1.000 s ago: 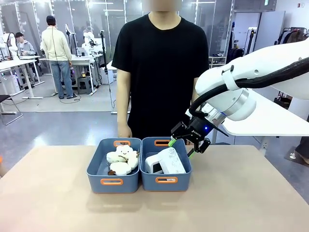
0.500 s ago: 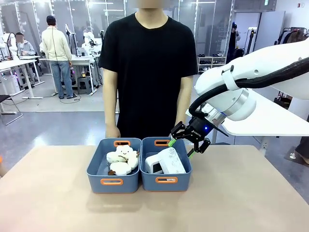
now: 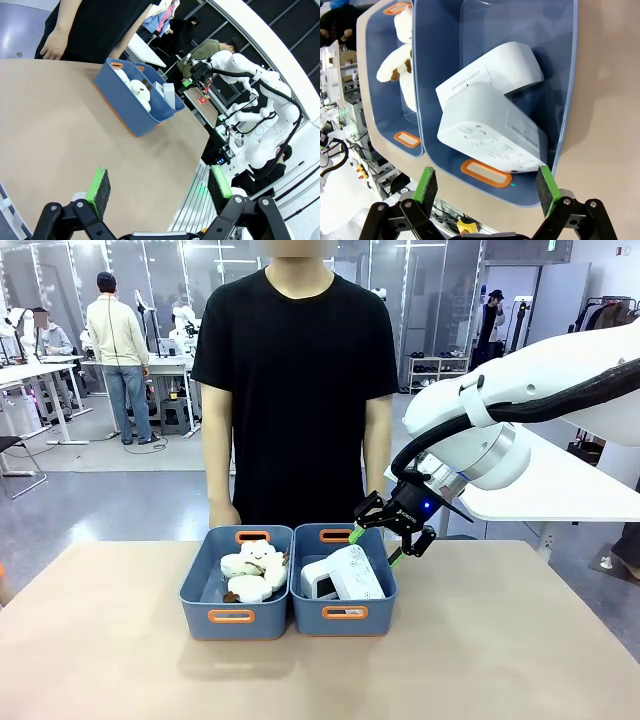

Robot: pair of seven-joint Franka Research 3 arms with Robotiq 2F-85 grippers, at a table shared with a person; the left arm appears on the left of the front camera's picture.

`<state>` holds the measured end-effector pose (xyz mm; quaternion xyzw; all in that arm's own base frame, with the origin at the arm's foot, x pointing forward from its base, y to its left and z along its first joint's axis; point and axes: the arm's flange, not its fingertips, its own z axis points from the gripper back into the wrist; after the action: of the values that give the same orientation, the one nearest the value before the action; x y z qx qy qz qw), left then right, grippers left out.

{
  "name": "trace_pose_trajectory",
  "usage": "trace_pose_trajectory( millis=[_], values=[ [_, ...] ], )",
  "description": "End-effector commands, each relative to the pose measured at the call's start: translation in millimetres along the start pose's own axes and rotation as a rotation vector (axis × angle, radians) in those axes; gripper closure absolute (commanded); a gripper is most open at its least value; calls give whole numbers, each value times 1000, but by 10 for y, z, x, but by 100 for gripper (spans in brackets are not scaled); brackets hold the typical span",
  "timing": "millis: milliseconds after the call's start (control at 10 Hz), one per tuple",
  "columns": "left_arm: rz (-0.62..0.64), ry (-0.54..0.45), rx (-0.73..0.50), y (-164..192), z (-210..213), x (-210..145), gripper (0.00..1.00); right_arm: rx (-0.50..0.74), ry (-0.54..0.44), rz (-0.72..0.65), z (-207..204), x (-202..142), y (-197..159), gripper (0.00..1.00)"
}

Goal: Sort the digital clocks into the basket.
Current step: Pick up the Digital clock from the table and place it into the empty Plastic storage basket.

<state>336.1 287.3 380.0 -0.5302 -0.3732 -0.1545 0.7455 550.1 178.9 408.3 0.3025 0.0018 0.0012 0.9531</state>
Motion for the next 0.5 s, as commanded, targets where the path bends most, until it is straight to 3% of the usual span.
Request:
trace_pose_trajectory(
  millis=[0, 200, 400],
  values=[
    [10, -1, 11, -36, -9, 2, 0, -33, -27, 21, 398, -342, -73, 0],
    [10, -1, 11, -36, -9, 2, 0, 127, -78, -29, 977, -612, -583, 0],
    [10, -1, 11, -36, -9, 2, 0, 434, -97, -84, 1624, -904, -1427, 0]
  ],
)
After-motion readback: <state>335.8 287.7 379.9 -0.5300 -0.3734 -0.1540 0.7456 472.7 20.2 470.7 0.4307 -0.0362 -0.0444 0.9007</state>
